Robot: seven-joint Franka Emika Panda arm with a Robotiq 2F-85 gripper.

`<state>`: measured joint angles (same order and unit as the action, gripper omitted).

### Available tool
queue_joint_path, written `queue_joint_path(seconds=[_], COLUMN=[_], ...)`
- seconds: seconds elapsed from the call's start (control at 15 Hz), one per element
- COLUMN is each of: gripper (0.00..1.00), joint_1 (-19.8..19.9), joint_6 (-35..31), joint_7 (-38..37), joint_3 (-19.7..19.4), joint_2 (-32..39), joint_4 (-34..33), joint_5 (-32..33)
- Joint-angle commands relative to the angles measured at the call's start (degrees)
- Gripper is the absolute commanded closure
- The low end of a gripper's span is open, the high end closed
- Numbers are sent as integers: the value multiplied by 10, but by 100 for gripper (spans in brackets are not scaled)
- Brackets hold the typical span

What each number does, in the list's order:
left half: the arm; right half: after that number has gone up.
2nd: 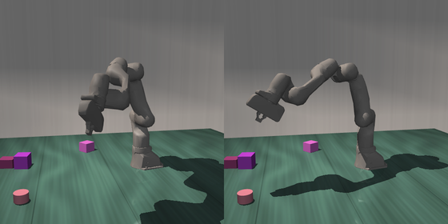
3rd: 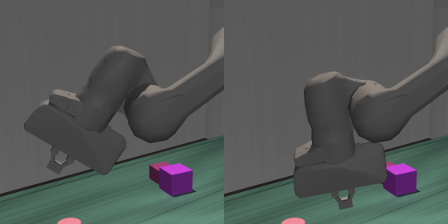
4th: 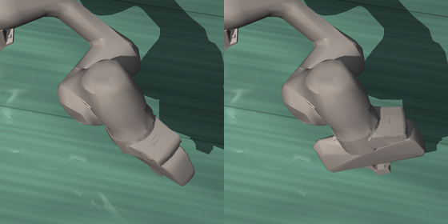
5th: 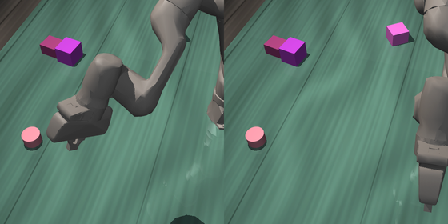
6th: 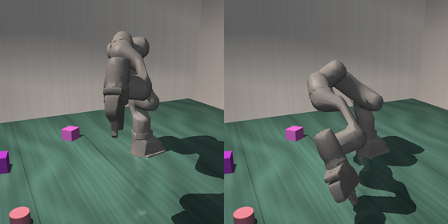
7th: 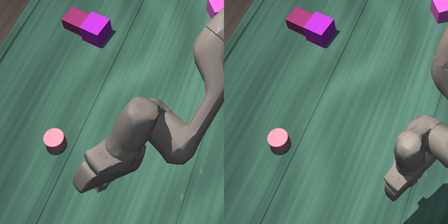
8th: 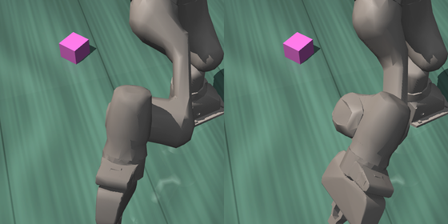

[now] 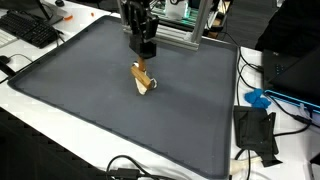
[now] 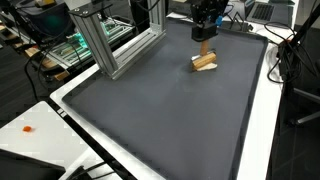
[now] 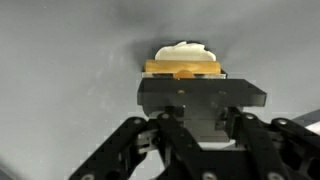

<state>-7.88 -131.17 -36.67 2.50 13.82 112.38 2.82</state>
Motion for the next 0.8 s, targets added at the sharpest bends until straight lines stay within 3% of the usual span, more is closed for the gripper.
queue_joint_path(seconds=[0.0,0.73], gripper=[77,77], joint_1=[-3,-3], joint_6=[42,61], joint_7=[20,96], joint_3=[2,7], joint_2=[1,-5], joint_4=[16,25], joint_5=[-12,-23])
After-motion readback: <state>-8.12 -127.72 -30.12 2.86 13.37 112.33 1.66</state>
